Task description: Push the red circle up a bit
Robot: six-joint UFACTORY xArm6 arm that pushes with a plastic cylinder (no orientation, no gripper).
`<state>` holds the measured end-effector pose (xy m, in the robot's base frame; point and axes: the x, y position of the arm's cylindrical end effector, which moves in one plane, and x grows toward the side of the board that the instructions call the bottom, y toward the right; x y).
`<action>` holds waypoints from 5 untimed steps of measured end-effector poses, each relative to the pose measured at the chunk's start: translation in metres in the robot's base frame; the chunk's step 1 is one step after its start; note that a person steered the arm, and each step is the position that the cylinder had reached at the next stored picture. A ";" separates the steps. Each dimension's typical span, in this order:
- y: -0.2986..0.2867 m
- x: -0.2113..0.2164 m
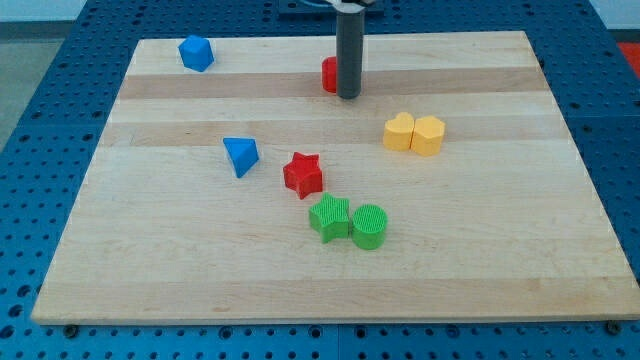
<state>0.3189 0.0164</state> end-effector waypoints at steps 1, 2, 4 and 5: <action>-0.013 0.007; -0.030 0.001; -0.030 -0.024; -0.030 -0.037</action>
<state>0.2817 -0.0135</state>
